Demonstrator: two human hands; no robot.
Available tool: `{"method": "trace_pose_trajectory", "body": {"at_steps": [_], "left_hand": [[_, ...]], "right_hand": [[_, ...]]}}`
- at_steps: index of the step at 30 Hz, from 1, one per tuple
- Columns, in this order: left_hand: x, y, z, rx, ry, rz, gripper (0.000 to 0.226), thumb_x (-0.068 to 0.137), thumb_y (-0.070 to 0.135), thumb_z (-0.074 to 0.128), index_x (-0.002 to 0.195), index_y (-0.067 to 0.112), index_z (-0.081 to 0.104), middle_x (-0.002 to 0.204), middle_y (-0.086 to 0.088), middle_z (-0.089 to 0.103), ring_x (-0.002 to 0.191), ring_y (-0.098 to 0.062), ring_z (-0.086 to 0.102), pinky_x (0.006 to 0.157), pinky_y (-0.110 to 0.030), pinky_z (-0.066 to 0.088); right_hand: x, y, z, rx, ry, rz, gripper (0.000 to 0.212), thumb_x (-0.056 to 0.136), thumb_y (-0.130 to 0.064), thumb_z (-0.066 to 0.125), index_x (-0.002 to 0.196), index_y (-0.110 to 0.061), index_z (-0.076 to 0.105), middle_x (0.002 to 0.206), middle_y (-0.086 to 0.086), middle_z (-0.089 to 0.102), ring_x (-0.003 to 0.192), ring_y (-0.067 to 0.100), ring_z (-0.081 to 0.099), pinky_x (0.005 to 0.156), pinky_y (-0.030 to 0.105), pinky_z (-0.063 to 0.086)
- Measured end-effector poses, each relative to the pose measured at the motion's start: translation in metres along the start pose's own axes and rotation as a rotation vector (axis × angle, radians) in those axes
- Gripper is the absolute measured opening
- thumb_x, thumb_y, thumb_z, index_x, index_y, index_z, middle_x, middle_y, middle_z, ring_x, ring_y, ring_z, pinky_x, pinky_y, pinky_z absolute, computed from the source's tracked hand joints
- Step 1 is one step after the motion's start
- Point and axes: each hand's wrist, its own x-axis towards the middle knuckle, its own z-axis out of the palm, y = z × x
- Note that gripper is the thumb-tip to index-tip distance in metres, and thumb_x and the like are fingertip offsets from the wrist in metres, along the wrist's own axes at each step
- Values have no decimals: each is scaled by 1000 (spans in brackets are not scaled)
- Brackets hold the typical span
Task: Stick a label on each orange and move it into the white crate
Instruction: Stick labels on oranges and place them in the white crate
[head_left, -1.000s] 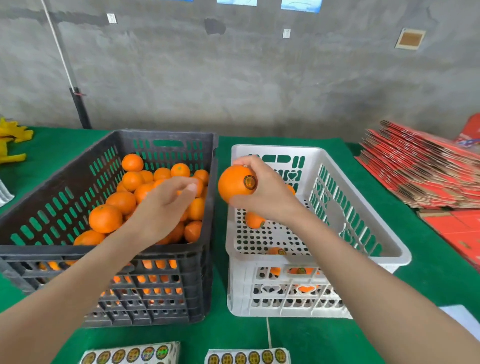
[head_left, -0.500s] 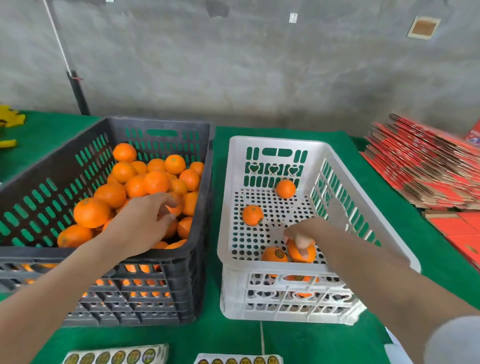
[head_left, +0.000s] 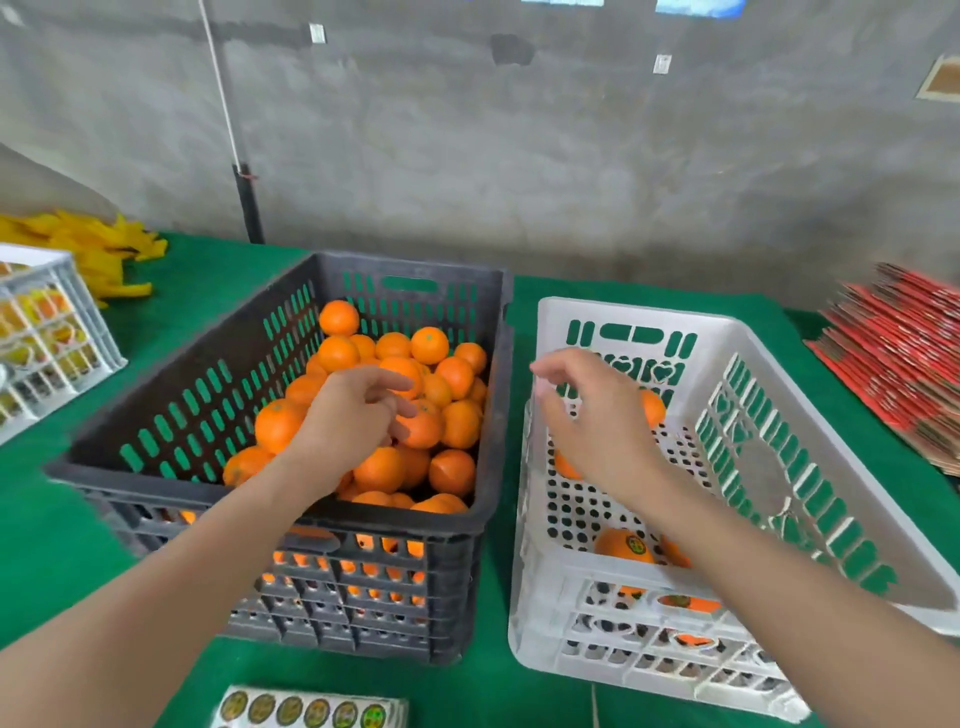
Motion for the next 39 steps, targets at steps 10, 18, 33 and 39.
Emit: {"method": "trace_pose_trajectory", "body": {"at_steps": [10, 18, 33, 39], "left_hand": [[76, -18, -25, 667, -240, 18, 25, 90, 1, 54, 114, 7, 61, 109, -9, 61, 93, -24, 61, 75, -36, 50], [134, -31, -9, 961, -359, 49, 49, 88, 25, 66, 125, 2, 43, 99, -12, 55, 89, -27, 54, 69, -32, 42], [139, -38, -8, 486, -262, -99, 88, 68, 10, 82, 136, 10, 26, 111, -15, 55, 89, -27, 61, 69, -38, 57], [59, -6, -44, -126, -228, 147, 92, 60, -5, 83, 122, 43, 36, 114, 5, 47, 95, -13, 55, 66, -26, 50]], "right_hand": [[-17, -62, 59, 126, -350, -9, 25, 96, -7, 42, 118, -11, 54, 120, 3, 55, 110, 18, 51, 93, 35, 42], [-18, -62, 66, 70, -381, -5, 25, 98, -15, 39, 119, -22, 51, 121, -8, 52, 104, 6, 48, 91, 24, 42], [-9, -59, 64, 64, -440, 46, 29, 96, -10, 40, 122, -15, 52, 125, -2, 52, 110, 16, 49, 94, 32, 43], [-13, -55, 63, 124, -372, 55, 28, 95, -6, 42, 120, -8, 54, 123, 8, 56, 112, 22, 51, 95, 38, 43]]}}
